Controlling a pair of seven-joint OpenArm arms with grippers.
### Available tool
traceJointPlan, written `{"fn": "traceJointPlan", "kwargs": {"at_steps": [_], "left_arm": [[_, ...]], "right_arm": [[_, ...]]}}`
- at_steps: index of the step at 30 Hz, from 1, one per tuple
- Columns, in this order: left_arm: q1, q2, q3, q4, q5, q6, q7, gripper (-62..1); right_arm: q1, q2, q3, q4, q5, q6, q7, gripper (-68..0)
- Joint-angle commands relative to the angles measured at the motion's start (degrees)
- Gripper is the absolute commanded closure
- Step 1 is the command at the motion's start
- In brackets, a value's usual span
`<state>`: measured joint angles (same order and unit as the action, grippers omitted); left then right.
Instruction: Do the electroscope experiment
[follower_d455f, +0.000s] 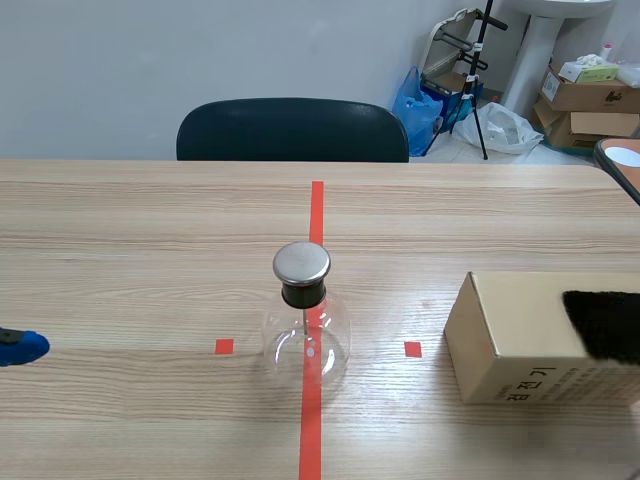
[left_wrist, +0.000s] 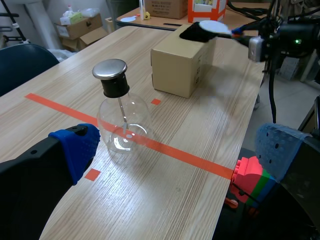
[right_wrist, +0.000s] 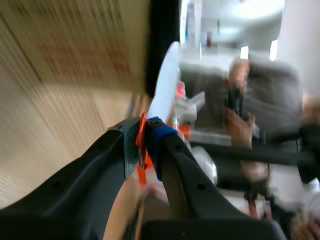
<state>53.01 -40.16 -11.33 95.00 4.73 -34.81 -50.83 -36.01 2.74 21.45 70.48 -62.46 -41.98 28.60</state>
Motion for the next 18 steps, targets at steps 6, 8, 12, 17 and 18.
{"fn": "traceJointPlan", "kwargs": {"at_steps": [6,8,12,17,18], "left_arm": [[0.3,0.3,0.2,0.7,-0.7,-0.5,-0.9,-62.3],[0.3,0.3,0.2,0.7,-0.9,-0.5,-0.8,-62.3],[0.3,0.3,0.2,0.7,-0.9,-0.5,-0.9,-62.3],[0.3,0.3,0.2,0.7,-1.0,-0.5,-0.9,-62.3],[0.3,0.3,0.2,0.7,-1.0,-0.5,-1.1,-62.3]], "right_arm": [[0.0,0.9,0.0,0.8,-1.1,-2.9,23.6,-1.7],[0.0,0.5,0.0,0.8,0.0,-2.9,18.4,-1.7],[0.0,0.6,0.3,0.8,-0.6,-2.9,0.5,-1.7],[0.2,0.6,0.7,0.8,-1.2,-2.9,13.5,-1.7],[0.3,0.6,0.7,0.8,-1.1,-2.9,16.9,-1.8]]}}
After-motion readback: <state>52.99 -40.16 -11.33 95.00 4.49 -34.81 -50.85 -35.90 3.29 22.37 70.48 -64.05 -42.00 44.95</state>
